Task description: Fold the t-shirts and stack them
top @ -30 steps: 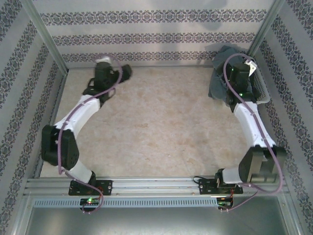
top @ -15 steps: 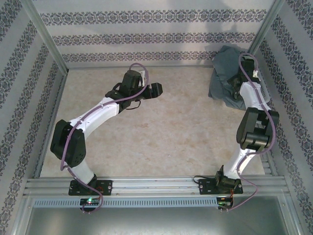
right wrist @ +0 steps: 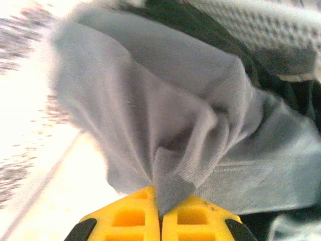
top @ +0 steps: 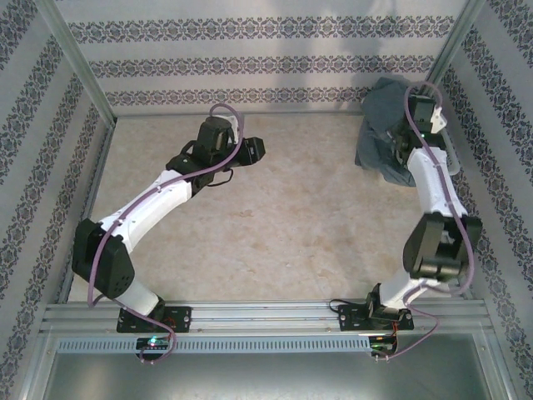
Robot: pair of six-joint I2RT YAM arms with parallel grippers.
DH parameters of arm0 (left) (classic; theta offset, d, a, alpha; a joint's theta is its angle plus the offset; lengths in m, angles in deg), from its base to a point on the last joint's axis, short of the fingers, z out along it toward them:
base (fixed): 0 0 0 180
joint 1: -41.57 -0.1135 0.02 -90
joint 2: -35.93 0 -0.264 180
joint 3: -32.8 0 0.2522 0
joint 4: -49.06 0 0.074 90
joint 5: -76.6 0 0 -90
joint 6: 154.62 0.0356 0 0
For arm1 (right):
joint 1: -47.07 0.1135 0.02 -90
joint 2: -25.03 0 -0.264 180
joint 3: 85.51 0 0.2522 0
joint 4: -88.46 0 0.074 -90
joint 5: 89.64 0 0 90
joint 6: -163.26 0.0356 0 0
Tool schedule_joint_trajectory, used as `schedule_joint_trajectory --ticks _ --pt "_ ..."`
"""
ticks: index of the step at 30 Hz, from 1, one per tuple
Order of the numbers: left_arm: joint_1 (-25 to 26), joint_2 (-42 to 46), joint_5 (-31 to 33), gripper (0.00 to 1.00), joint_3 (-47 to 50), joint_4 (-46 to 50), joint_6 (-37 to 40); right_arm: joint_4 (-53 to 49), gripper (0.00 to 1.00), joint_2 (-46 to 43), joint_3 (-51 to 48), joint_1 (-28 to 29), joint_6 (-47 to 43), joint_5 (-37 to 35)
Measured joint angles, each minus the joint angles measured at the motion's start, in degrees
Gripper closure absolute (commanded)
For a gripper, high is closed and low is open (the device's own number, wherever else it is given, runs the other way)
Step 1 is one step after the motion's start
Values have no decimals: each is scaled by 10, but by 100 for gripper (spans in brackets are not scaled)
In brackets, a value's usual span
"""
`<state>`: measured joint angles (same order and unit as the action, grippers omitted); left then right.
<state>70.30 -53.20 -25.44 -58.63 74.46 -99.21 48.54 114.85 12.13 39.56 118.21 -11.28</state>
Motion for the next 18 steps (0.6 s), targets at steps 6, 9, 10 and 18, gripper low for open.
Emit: schedule_joint_trajectory --ticks 6,9,10,18 --pt "-30 17 49 70 3 50 -7 22 100 -82 99 111 -65 -46" --pt "-65 29 85 70 10 83 -17 35 100 -83 151 227 -119 -82" --pt "-77 35 96 71 13 95 -19 38 100 -78 163 270 -135 -90" --pt "-147 115 181 64 17 171 -24 49 42 109 265 519 -169 -68"
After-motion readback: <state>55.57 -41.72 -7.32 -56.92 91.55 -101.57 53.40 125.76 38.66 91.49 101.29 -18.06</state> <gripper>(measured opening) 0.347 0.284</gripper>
